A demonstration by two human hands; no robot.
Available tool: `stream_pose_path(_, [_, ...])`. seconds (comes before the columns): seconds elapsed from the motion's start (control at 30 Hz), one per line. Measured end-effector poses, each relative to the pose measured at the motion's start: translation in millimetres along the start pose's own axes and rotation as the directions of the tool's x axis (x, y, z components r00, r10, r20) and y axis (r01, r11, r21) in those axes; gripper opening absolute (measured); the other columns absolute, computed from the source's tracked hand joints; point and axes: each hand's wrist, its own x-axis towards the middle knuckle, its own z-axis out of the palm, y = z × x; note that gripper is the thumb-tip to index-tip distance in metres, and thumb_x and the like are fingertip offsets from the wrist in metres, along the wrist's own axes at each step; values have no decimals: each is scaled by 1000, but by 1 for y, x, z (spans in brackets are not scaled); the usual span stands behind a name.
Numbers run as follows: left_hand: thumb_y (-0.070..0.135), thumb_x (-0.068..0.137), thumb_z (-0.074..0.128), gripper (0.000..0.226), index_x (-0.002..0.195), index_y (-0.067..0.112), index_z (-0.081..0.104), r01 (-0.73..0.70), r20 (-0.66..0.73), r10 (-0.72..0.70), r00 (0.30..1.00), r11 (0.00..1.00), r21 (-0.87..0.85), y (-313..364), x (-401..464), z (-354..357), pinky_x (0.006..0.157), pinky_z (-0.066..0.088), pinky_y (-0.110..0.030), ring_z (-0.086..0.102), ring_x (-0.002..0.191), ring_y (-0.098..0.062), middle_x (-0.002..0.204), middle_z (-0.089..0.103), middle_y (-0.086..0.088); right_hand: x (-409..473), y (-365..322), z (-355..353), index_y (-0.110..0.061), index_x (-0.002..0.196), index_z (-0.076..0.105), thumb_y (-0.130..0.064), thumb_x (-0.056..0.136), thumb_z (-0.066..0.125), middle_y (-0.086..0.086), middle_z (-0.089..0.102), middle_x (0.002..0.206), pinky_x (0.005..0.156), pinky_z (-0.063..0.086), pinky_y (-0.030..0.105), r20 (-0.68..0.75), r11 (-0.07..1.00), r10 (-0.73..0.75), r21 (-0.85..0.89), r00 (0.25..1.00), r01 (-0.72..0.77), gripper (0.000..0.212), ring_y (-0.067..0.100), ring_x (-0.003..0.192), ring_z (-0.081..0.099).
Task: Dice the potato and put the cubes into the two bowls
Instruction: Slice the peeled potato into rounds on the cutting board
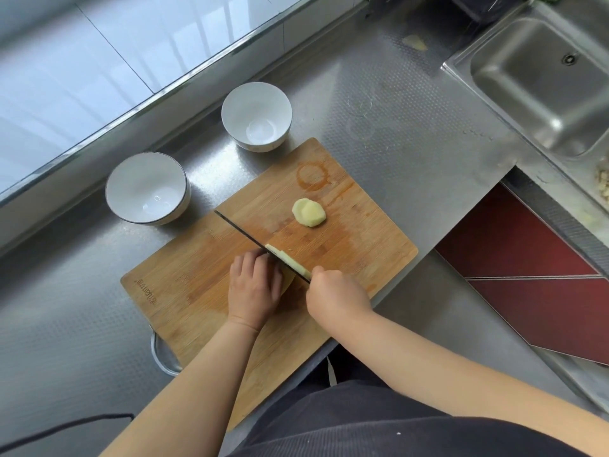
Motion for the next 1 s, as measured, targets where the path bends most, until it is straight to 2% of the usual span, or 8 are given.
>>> stream_pose_path(0.27, [19, 89, 51, 22, 96, 1, 59, -4, -4, 4, 1000, 1000, -10, 2, 1, 0, 78, 39, -37, 47, 88, -29, 96, 60, -20, 8, 6, 0, -6, 110, 52, -12, 98, 44, 12, 63, 100, 59, 41, 31, 19, 1000, 5, 19, 1000, -5, 16, 24, 75, 49])
stream_pose_path(0.37, [20, 89, 50, 24, 96, 0, 61, 13, 19, -14, 1000, 1000, 4, 3, 0, 0, 80, 41, -37, 48, 90, -29, 98, 61, -19, 13, 7, 1, -6, 109, 53, -12, 98, 43, 12, 62, 101, 59, 42, 32, 37, 1000, 9, 25, 999, -10, 16, 25, 77, 52])
stream_pose_path(0.53, [22, 91, 50, 24, 92, 1, 62, 14, 16, -14, 1000, 1000, -14, 3, 1, -1, 81, 40, -36, 48, 91, -27, 95, 61, -17, 22, 8, 12, -5, 112, 54, -13, 98, 45, 13, 63, 106, 63, 43, 33, 71, 999, 38, -5, 997, -38, 18, 30, 94, 62])
stream_pose_path(0.73, [23, 92, 50, 24, 93, 2, 63, 25, 31, -24, 999, 1000, -8, 2, 0, -2, 82, 40, -35, 49, 92, -27, 96, 60, -16, 24, 11, 19, -5, 110, 54, -11, 97, 45, 12, 64, 102, 60, 42, 32, 57, 998, 56, -10, 997, -55, 17, 28, 87, 61])
stream_pose_path(0.83, [25, 92, 49, 26, 92, 2, 63, 32, 41, -32, 999, 999, -7, 3, 1, -2, 83, 39, -34, 48, 92, -26, 96, 60, -16, 29, 18, 17, -7, 109, 55, -19, 99, 45, 11, 64, 101, 61, 43, 32, 56, 998, 43, 36, 997, -45, 18, 25, 79, 55])
stream_pose_path(1.0, [24, 92, 49, 26, 90, 2, 62, 18, 30, -19, 999, 1000, 8, 3, 1, -3, 82, 37, -33, 46, 92, -25, 95, 60, -16, 31, 26, 9, -16, 106, 54, -48, 99, 38, 3, 65, 88, 67, 54, 38, 17, 981, 2, 195, 1000, -5, 36, 24, 77, 61])
